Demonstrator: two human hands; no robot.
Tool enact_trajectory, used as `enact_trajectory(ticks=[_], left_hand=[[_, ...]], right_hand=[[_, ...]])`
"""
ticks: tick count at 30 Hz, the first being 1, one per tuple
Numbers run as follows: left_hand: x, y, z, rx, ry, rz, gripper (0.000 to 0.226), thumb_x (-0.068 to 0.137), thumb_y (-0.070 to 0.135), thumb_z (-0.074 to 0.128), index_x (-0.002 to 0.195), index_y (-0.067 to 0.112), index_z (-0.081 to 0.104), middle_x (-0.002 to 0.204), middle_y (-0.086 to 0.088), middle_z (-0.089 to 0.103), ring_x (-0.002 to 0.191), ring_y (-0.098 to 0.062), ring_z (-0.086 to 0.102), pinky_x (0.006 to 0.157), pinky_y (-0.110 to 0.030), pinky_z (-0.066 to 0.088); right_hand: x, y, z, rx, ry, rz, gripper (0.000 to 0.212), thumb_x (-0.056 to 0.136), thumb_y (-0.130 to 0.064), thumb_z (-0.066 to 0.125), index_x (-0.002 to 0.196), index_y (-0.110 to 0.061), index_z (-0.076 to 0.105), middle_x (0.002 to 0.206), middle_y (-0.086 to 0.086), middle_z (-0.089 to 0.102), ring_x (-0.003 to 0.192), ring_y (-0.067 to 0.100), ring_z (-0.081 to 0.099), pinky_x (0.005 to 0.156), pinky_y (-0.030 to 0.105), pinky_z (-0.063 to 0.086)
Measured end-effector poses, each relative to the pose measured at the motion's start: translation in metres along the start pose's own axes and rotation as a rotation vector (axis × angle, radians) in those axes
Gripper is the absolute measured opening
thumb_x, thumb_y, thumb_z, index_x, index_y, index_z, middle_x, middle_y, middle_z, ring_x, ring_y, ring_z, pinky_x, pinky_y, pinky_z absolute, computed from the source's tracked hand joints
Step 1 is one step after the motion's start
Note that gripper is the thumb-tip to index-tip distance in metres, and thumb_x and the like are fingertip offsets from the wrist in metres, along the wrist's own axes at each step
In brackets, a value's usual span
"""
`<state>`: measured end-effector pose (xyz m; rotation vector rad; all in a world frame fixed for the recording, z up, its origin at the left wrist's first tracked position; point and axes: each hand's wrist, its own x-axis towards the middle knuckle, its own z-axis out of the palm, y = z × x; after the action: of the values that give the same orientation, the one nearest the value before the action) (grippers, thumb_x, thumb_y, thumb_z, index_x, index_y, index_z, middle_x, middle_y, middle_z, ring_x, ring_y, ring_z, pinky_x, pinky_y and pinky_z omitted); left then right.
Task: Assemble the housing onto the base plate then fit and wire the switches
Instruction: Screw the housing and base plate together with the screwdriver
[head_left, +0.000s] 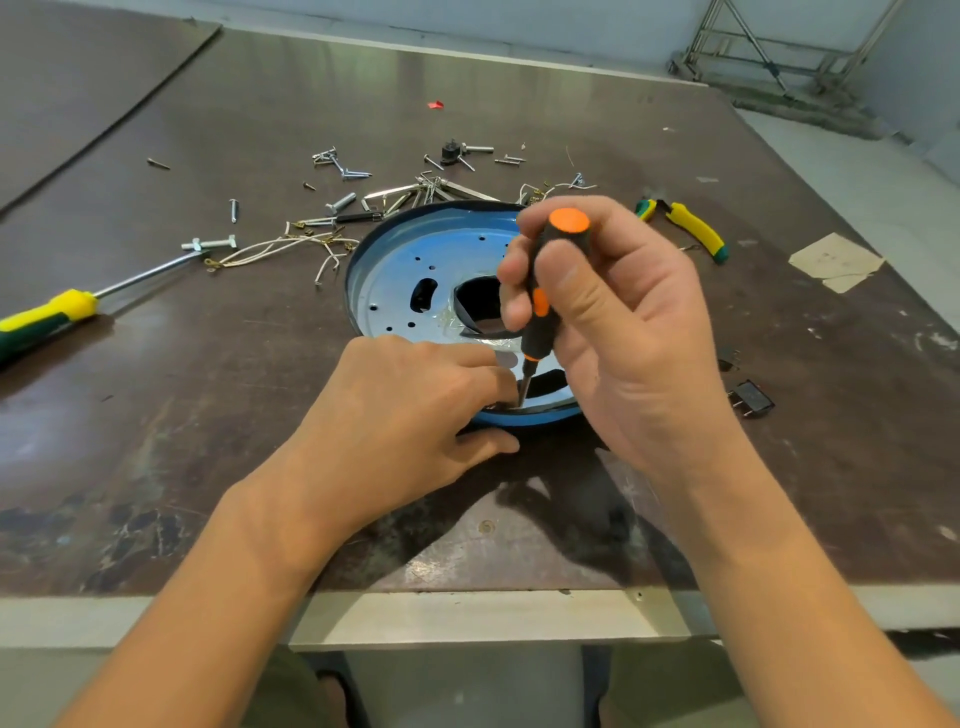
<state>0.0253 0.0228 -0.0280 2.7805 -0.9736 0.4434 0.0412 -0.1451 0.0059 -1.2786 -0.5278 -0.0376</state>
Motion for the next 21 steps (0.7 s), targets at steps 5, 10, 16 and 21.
enact_trajectory(ticks=[5,10,16,21], left_hand=[[0.0,0.002,-0.01,0.06,-0.105,-0.005,0.012,0.086,0.045,0.06,0.092,0.036,0.065,0.098,0.018,0.065,0.072,-0.013,0.064,0.05,-0.029,0.048],[-0.017,-0.017,-0.028,-0.009,-0.241,-0.066,0.019,0.071,0.043,0.079,0.081,0.04,0.062,0.111,0.034,0.059,0.088,-0.004,0.064,0.055,-0.023,0.047],[-0.018,-0.018,-0.036,-0.149,-0.257,-0.133,0.062,0.072,0.083,0.042,0.121,0.047,0.054,0.128,0.031,0.047,0.109,0.0,0.056,0.078,-0.026,0.053],[-0.007,0.019,-0.015,-0.059,-0.244,-0.065,0.059,0.091,0.058,0.046,0.146,0.037,0.035,0.152,0.007,0.04,0.134,-0.017,0.046,0.103,-0.037,0.047]], right_hand=[[0.007,-0.011,-0.015,0.221,0.149,-0.037,0.014,0.098,-0.007,0.054,0.092,-0.015,0.044,0.077,0.002,0.046,0.063,0.015,0.046,0.062,0.032,0.042],[0.011,-0.028,-0.06,0.226,0.369,-0.005,0.02,0.097,-0.004,0.054,0.089,-0.018,0.043,0.072,0.003,0.042,0.058,0.015,0.035,0.054,0.028,0.034],[0.012,-0.024,-0.069,0.124,0.474,0.008,0.017,0.096,0.002,0.052,0.09,-0.013,0.046,0.069,0.007,0.041,0.055,0.016,0.036,0.052,0.027,0.035],[0.014,-0.028,-0.077,0.226,0.556,-0.09,0.012,0.095,0.001,0.05,0.094,-0.011,0.049,0.068,0.004,0.043,0.052,0.013,0.034,0.048,0.025,0.029]])
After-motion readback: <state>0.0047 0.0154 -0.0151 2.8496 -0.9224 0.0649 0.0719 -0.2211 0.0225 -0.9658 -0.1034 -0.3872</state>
